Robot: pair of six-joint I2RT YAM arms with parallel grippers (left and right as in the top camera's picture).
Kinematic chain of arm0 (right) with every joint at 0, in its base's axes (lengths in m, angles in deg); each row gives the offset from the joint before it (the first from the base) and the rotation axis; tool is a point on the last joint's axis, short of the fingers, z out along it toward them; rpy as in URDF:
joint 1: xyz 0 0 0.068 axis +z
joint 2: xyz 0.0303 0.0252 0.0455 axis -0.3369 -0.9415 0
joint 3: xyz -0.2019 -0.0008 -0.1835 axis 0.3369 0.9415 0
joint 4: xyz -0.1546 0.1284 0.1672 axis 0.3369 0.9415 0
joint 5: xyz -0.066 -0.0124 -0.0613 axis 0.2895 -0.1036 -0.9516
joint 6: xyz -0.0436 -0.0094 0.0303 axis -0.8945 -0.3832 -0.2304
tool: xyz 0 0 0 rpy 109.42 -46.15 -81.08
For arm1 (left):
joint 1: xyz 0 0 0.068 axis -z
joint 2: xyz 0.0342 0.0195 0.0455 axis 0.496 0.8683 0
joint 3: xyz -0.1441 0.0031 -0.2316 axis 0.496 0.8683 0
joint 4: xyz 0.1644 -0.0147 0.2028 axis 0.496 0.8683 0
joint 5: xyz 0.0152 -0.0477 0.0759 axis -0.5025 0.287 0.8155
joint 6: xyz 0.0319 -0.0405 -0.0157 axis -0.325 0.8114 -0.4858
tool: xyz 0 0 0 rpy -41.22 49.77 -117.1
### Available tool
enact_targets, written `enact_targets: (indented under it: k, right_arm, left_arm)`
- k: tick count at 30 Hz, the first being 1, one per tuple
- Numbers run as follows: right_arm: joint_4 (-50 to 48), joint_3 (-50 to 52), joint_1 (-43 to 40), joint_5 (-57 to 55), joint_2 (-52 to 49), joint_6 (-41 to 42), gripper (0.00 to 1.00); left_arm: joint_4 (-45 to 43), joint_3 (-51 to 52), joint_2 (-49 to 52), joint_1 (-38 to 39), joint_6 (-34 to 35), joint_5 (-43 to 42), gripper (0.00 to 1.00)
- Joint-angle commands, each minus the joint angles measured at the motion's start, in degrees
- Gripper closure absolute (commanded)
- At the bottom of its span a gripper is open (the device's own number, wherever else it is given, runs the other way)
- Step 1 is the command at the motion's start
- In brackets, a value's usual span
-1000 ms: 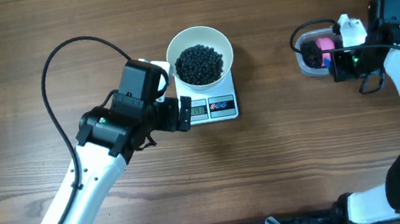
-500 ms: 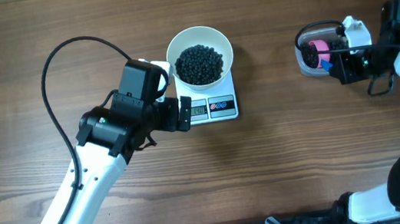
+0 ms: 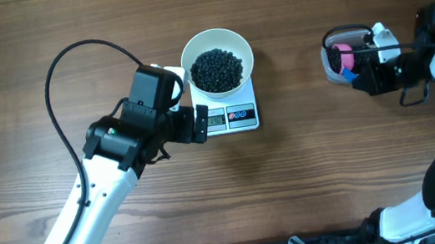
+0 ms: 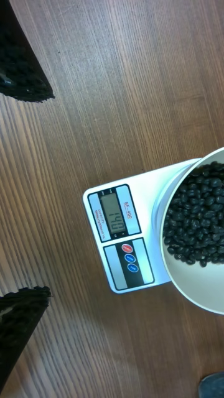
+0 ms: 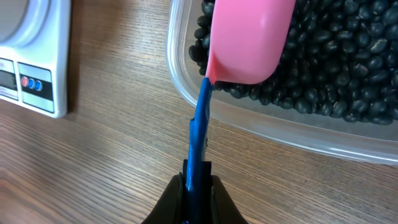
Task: Scoop item into bowl and weigh 150g on scale
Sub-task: 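Scoop black beans from the tub again with the right gripper, then lift the filled scoop and carry it over the white bowl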
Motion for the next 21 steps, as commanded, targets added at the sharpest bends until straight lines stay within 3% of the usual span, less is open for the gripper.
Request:
enact_targets:
  k: [1,6,13,21]
  right_arm:
    - [0.4,0.5,-2.8,8.1,-1.7,0.3,0.96]
    - [0.7,0.5,-7.3,15.1,-1.7,0.3,0.96]
    - [0.7,0.5,-9.5,15.5,-1.7,0.3,0.96]
    - [0.5,0.5,-13.7,20.9,-1.7,6.1,0.96]
  left_arm:
    - [-0.2,0.0,0.1,-0.1,0.3,0.1,0.00]
    - [-0.2,0.0,0.1,-0.1,0.3,0.1,0.00]
    - [-0.1,0.0,0.1,-0.1,0.3,0.1,0.00]
    - [-0.2,0.0,0.1,-0.1,0.3,0.1,0.00]
